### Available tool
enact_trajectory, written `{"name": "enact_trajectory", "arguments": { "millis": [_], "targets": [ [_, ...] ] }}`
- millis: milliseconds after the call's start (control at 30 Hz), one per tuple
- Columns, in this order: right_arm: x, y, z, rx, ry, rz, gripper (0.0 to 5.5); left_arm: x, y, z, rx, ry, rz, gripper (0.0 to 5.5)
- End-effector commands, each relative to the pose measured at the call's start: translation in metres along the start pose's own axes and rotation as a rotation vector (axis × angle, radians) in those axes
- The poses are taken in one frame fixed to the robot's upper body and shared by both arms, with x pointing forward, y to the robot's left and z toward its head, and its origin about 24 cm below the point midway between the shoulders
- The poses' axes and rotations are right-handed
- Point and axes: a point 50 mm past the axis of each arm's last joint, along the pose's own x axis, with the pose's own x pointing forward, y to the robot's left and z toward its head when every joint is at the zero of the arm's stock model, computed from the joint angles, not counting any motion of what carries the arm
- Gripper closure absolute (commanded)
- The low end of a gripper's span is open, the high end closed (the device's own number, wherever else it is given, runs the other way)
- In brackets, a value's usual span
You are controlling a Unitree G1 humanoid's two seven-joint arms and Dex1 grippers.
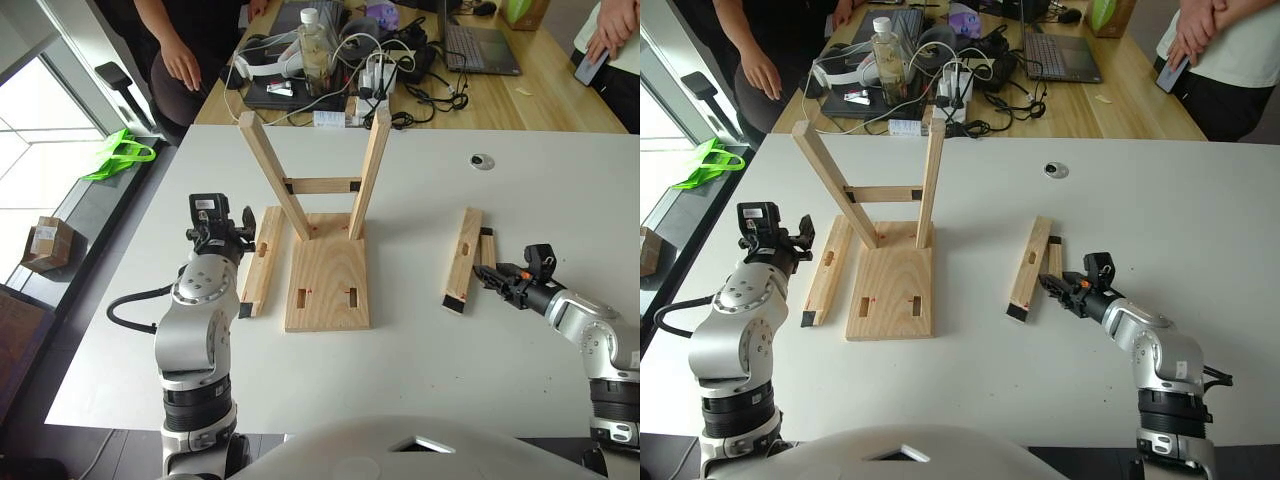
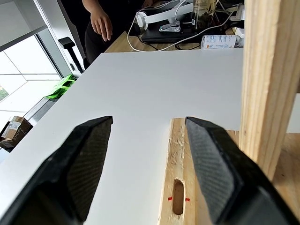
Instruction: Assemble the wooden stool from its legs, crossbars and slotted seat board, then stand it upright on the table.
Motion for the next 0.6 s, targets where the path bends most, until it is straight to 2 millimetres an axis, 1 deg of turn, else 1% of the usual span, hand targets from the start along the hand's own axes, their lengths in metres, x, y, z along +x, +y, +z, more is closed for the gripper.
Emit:
{"name": "enact_trajectory", "arguments": {
  "millis": [33,133,200,367,467,533,600],
  "targets": [
    [0.001,0.006,-0.009,-0.055,0.084,-0.013,2.39,-0.001,0.001,0.0,0.013,-0.007,0.005,2.61],
    [0.002,0.001,-0.011,-0.113,0.119,-0.078,2.39,-0.004,-0.001,0.005,0.029,-0.025,0.002,2.61],
    [-0.001,-0.002,-0.013,-0.146,0.131,-0.133,2.39,-0.005,-0.007,0.008,0.037,-0.036,-0.029,2.61],
    [-0.003,-0.015,-0.01,-0.179,0.131,-0.265,3.27,-0.008,-0.021,0.008,0.061,-0.038,-0.076,2.61],
    [-0.005,-0.023,-0.006,-0.186,0.123,-0.312,3.81,-0.011,-0.026,0.006,0.063,-0.037,-0.086,2.61],
    [-0.002,-0.024,0.002,-0.189,0.073,-0.322,4.17,-0.011,-0.027,0.006,0.061,-0.035,-0.086,2.61],
    [0.001,-0.021,0.01,-0.215,0.015,-0.314,4.43,-0.011,-0.028,0.006,0.061,-0.037,-0.089,2.61]
  ]
}}
